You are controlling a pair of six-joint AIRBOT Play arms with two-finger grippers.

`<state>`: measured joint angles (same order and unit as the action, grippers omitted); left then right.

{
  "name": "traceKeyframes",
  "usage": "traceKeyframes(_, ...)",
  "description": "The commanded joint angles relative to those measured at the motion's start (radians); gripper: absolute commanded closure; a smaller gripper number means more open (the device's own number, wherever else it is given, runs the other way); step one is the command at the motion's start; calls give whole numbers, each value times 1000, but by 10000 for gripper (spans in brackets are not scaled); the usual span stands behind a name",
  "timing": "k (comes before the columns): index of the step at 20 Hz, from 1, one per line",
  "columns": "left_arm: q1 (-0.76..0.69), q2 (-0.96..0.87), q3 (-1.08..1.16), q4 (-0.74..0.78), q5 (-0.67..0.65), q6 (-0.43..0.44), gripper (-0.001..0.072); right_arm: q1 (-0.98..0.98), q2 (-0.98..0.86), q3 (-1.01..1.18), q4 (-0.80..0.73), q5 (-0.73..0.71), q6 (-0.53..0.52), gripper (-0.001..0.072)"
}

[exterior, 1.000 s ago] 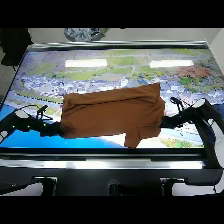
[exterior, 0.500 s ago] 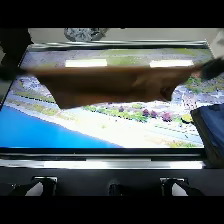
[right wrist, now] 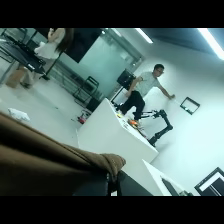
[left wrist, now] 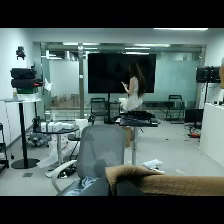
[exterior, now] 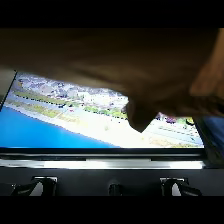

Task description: Fold the shirts.

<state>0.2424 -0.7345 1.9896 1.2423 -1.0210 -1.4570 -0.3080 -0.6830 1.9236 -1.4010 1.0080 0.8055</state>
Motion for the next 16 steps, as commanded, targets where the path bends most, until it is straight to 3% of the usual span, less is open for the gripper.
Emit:
traceKeyframes(1,-1,19,17,27,-120,-35,680,1,27,7,-21,84,23,669)
traceKeyframes(5,-1,-26,-47,64,-170,-35,680,1,-79,7,-3,239,74,669)
traceKeyframes(10,-4,-243,-353,56,-298,-31,679,2,-505,-31,98,683,123,670)
traceKeyframes(12,-21,-363,-517,56,-263,22,680,23,-684,-115,144,649,123,670)
traceKeyframes(16,-53,-682,-610,39,-132,51,679,139,-1002,-159,167,369,173,670)
